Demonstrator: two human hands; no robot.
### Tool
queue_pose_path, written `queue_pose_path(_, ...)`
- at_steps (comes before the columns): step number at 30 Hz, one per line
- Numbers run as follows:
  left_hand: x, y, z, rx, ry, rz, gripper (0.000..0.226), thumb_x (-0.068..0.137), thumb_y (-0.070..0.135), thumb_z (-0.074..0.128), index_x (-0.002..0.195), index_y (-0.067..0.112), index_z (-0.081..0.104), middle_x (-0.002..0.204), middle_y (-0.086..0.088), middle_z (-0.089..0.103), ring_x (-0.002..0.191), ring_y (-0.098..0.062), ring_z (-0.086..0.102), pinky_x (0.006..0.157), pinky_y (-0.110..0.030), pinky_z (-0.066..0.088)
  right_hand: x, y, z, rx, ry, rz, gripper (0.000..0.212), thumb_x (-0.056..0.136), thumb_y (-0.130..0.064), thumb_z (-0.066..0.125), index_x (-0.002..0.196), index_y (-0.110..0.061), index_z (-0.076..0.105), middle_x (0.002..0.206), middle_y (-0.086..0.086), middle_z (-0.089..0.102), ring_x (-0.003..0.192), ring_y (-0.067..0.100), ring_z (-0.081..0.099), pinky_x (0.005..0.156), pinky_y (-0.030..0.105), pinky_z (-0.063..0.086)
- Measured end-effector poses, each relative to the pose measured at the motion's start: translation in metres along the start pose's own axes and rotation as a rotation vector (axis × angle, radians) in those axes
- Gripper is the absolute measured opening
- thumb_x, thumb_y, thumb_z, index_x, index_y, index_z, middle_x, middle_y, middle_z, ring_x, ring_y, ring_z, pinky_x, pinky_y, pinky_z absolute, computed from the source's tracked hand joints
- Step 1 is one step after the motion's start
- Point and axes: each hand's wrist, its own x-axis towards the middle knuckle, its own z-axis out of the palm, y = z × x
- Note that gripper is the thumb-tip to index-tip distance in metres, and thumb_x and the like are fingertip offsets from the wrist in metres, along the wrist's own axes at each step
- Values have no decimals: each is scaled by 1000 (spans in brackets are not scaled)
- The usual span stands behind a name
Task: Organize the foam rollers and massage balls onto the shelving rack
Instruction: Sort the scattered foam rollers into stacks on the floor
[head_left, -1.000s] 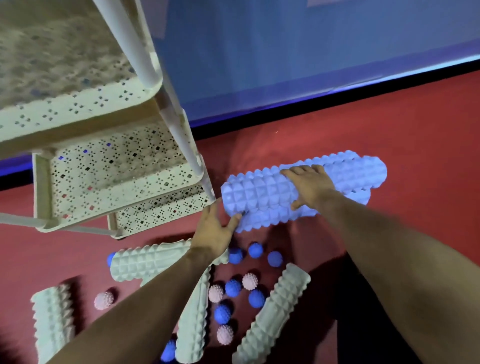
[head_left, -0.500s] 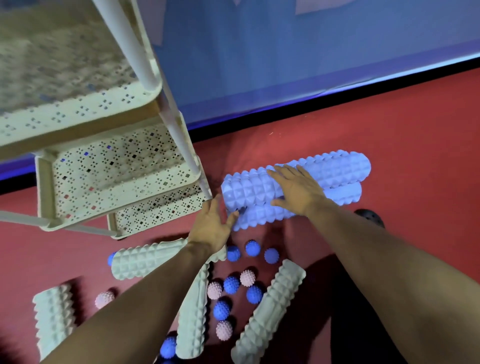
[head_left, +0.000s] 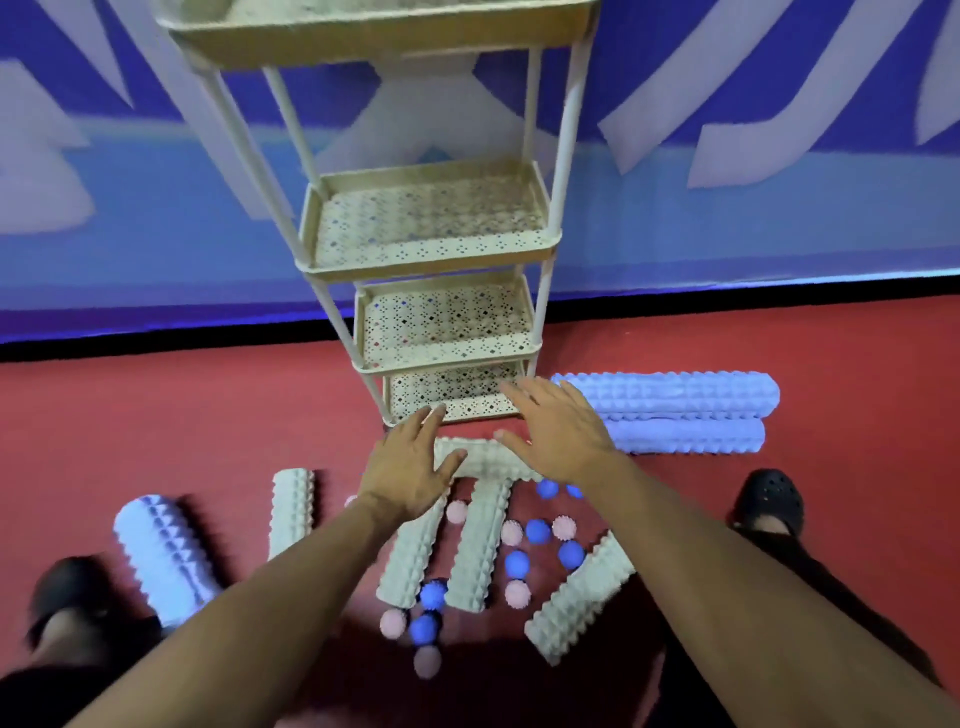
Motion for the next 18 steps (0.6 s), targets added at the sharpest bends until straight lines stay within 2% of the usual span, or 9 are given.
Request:
queue_pose_path(4,-51,-48,-19,-77,55,-106,74,95,65,36,155,25,22,159,-5,30,142,-29,35,113,-50,34,-2,-73,-6,-37,-35,-120,71,95,-62,39,156,-29,27,157,2,37,144,25,34,121,46,19)
queue_pose_path(8,-90,-102,-27,-129,100,-215,76,96,66,36,156,20,24,158,-8,30,142,-29,35,115,-46,34,7,-133,3,-52,-100,-178,68,98,-60,40,157,-30,24,162,-3,27,150,19,21,124,41,6)
queue_pose_path(13,-118,-177,-21,-223,116,-408,76,95,63,40,156,21,22,158,-6,27,140,-32,37,111,-49,35,33,-194,30,-106,-164,-230,67,98,-62,34,157,-30,23,162,-1,27,149,21,23,124,42,9)
queue_pose_path(18,-122,-254,3,-276,96,-615,80,94,64,41,156,16,23,159,-11,28,144,-31,33,114,-47,33,73,-246,72,-112,-230,-283,69,98,-63,31,158,-33,18,165,-1,22,151,21,20,125,42,8)
